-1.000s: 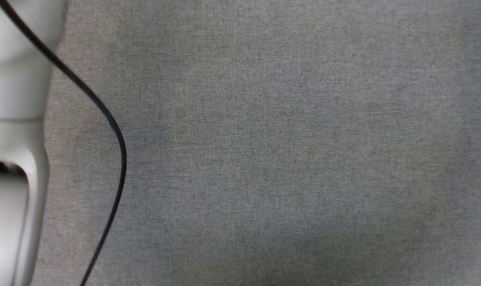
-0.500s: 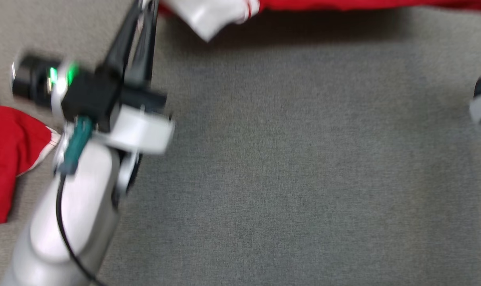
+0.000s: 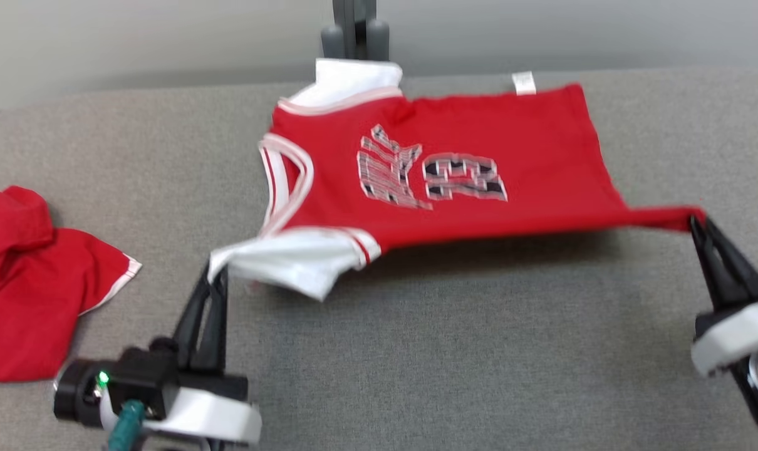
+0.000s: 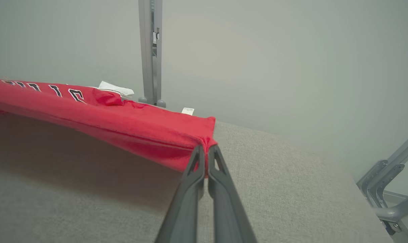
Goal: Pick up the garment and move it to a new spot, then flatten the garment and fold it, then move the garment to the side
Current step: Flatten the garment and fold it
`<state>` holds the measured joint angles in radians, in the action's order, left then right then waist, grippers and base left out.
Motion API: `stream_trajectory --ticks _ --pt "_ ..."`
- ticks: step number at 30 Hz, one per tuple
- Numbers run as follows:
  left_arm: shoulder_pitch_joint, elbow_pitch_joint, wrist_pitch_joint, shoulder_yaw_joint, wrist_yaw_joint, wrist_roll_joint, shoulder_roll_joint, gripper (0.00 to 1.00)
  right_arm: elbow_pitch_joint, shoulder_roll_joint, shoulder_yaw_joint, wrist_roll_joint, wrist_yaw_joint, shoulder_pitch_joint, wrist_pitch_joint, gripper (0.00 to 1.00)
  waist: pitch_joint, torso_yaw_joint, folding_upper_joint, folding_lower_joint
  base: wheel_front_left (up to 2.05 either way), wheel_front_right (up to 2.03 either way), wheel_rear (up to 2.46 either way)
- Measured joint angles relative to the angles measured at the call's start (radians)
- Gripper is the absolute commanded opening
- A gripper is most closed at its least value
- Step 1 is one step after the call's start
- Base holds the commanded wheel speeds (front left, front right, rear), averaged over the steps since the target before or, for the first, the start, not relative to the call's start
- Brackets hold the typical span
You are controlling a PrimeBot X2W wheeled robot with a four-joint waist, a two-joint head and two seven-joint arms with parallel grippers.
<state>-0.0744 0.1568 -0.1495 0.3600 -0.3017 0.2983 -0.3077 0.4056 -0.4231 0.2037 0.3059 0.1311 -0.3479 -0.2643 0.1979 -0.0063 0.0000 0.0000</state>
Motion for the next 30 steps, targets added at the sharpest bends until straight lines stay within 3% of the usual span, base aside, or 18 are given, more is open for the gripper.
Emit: stream_trajectory --ticks 7,11,16,21,30 --pt "0.148 0.008 0.045 0.053 -0.030 -0.028 -0.027 0.00 -0.045 0.030 -0.086 -0.058 0.000 0.209 0.000 0.00 -0.087 0.004 0.0000 0.0000 0.00 0.00 0.00" --pt "0.218 0.061 0.089 0.084 -0.062 -0.034 -0.016 0.00 -0.086 0.031 -0.118 -0.070 0.000 0.300 0.000 0.00 -0.109 0.002 0.0000 0.0000 0.00 0.00 0.00" --pt "0.268 0.115 0.154 0.108 -0.070 -0.032 -0.026 0.00 -0.170 0.024 -0.166 -0.075 0.000 0.391 0.043 0.00 -0.114 -0.007 0.0000 0.0000 0.00 0.00 0.00" --pt "0.204 0.084 0.177 0.111 -0.050 -0.002 -0.004 0.00 -0.195 0.023 -0.118 -0.081 0.000 0.364 0.103 0.00 -0.100 -0.019 0.0000 0.0000 0.00 0.00 0.00" --pt "-0.056 -0.172 0.139 0.103 0.025 0.064 0.110 0.00 -0.010 0.017 -0.001 -0.111 0.000 0.148 0.131 0.00 -0.052 -0.019 0.0000 0.0000 0.00 0.00 0.00"
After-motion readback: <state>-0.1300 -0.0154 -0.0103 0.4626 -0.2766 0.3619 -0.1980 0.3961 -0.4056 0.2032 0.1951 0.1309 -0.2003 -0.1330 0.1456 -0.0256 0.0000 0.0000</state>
